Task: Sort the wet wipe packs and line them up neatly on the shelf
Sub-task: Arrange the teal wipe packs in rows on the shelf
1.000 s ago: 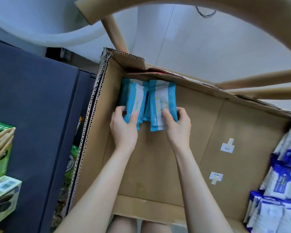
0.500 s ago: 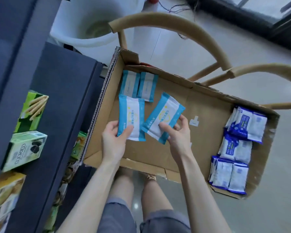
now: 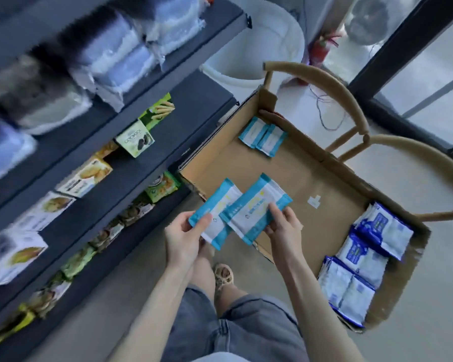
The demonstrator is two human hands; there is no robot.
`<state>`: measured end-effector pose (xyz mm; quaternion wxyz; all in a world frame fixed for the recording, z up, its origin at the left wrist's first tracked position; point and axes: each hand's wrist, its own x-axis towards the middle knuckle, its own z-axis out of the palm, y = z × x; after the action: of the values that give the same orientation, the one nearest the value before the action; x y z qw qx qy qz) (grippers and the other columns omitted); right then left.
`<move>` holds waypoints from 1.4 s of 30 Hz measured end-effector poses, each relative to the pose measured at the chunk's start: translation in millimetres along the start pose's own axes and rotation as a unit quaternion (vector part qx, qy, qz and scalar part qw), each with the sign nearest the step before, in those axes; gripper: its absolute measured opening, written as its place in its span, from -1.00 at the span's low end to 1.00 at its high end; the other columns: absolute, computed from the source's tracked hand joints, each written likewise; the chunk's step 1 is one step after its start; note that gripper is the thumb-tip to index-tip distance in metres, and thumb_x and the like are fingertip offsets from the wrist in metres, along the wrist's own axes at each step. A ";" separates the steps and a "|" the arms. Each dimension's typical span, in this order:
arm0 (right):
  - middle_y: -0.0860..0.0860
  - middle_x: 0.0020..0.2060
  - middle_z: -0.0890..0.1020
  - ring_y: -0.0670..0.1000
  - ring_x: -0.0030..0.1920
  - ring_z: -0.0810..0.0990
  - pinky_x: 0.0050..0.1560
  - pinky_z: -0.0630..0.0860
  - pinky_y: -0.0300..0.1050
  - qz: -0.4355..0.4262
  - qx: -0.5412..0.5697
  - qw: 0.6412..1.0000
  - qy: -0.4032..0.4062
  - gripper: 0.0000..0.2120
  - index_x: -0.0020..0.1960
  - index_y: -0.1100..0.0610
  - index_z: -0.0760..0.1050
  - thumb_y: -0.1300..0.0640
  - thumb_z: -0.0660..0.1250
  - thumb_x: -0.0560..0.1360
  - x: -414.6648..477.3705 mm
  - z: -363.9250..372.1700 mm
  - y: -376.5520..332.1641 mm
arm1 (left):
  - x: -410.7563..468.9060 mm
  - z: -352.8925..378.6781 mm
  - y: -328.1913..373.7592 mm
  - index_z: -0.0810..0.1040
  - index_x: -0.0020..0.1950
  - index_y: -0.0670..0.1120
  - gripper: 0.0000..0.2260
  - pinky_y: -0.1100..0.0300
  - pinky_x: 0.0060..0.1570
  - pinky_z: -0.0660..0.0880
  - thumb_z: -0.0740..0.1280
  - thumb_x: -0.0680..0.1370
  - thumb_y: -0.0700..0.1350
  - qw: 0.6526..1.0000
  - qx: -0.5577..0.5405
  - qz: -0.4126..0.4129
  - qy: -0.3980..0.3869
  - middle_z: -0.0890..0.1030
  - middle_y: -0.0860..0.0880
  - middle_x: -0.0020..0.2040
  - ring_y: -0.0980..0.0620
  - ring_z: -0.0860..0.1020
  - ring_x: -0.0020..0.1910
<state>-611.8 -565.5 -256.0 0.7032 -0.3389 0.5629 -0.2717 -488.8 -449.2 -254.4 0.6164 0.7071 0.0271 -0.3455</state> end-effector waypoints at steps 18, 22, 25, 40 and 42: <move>0.15 -0.06 0.62 0.06 -0.17 0.69 -0.36 0.58 -0.25 -0.119 -0.063 0.932 -0.336 -0.70 0.11 0.23 0.37 0.32 0.40 0.46 -171.1 208.9 -39.6 | -86.2 -250.3 141.8 0.63 -0.15 0.01 -0.90 0.20 -0.36 0.48 0.44 0.47 -0.20 0.924 0.000 0.260 0.280 0.64 0.17 -0.32 0.14 0.57 -0.30; 0.16 -0.02 0.65 0.06 -0.05 0.69 -0.31 0.61 -0.21 -0.143 -0.098 0.905 -0.388 -0.74 0.11 0.21 0.46 0.30 0.42 0.46 -213.8 264.0 -22.3 | -95.1 -321.9 163.5 0.67 -0.05 -0.16 -0.92 0.32 -0.36 0.48 0.44 0.46 -0.22 0.902 0.042 0.295 0.313 0.64 0.14 -0.27 0.26 0.56 -0.33; 0.17 -0.05 0.66 0.04 -0.11 0.69 -0.30 0.60 -0.19 -0.146 -0.092 0.900 -0.400 -0.81 0.06 0.23 0.48 0.30 0.40 0.47 -240.2 301.8 -8.1 | -97.7 -372.2 181.7 0.68 -0.13 -0.07 -0.95 0.37 -0.46 0.42 0.46 0.45 -0.20 0.898 0.066 0.301 0.315 0.62 0.24 -0.38 0.28 0.51 -0.41; 0.14 -0.10 0.63 0.06 -0.09 0.66 -0.19 0.63 -0.18 -0.282 -0.156 0.847 -0.422 -0.86 -0.10 0.17 0.43 0.31 0.38 0.48 -294.2 473.4 12.8 | -40.3 -529.6 306.4 0.63 -0.07 -0.15 -0.93 0.23 -0.19 0.50 0.45 0.46 -0.20 0.872 0.244 0.316 0.283 0.63 -0.02 -0.11 0.12 0.56 -0.23; 0.09 -0.08 0.63 0.03 -0.08 0.66 -0.20 0.63 -0.17 -0.288 -0.164 0.835 -0.440 -0.83 -0.07 0.14 0.42 0.33 0.38 0.48 -291.5 493.1 12.4 | -27.0 -538.2 317.5 0.63 -0.09 -0.15 -0.95 0.30 -0.23 0.46 0.43 0.47 -0.21 0.861 0.296 0.308 0.276 0.64 -0.01 -0.15 0.25 0.51 -0.33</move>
<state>-194.4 -250.9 -21.2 0.7007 -0.6799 0.1080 -0.1874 -116.9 -35.4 31.3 0.4203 0.8949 -0.1265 0.0798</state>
